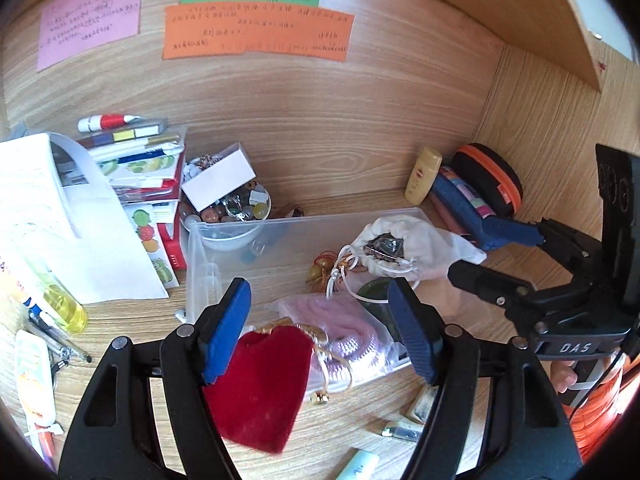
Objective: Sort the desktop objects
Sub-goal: 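Lower the white bag into the clear box and open the right gripper, then move both grippers back toward the white bottle and soap bar on the desk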
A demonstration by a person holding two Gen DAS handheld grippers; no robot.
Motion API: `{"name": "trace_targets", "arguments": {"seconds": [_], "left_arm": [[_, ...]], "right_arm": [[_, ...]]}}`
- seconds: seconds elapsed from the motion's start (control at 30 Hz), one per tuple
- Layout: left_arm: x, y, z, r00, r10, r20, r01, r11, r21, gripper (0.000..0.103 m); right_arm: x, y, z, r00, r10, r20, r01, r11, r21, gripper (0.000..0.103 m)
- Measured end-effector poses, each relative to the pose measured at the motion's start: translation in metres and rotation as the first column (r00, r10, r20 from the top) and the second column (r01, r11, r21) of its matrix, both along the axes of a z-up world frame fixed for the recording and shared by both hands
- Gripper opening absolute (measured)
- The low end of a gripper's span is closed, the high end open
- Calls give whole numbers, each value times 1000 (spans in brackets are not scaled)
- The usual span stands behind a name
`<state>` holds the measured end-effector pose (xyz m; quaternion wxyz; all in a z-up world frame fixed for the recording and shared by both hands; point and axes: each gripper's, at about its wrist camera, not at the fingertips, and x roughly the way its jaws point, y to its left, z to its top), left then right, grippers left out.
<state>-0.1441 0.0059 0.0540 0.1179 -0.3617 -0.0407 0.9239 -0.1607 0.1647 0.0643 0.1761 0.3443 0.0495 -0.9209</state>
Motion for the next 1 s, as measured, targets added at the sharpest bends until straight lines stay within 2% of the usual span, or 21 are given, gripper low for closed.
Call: {"name": "trace_targets", "arguments": {"seconds": [0.03,0.1,0.17,0.33,0.5,0.63,0.8,1.0], "left_arm": [[4,-1,3,1000,2,-8,-2,1000,4,72],[14,-3,7,1000,8,-27,-8,1000,12,84],[26,-6,12,998,16,-57,-15,1000,20,89],[51,-10,19,995,27,-93,-25,999,22,91],[72,-14,17,994,42,-103,-43,999,-9,93],[85,-19,11,995,40,-88,-40,999,-2,95],[96,-22,-3,997,44,-63,-44,999,-10,95],[106,-17,-26,999,47,-20,-48,995,-92,95]], "right_arm": [[4,-2,1,1000,0,-9,0,1000,15,82],[14,-4,3,1000,-4,-29,5,999,42,82],[24,-8,4,999,1,-43,2,998,65,83],[47,-17,0,998,25,-61,-18,994,105,87],[69,-27,-9,996,43,-77,-31,988,152,87],[84,-32,-18,995,48,-88,-32,984,178,87],[94,-33,-31,997,58,-60,-47,983,179,87],[100,-30,-51,998,62,-15,-58,980,190,87]]}}
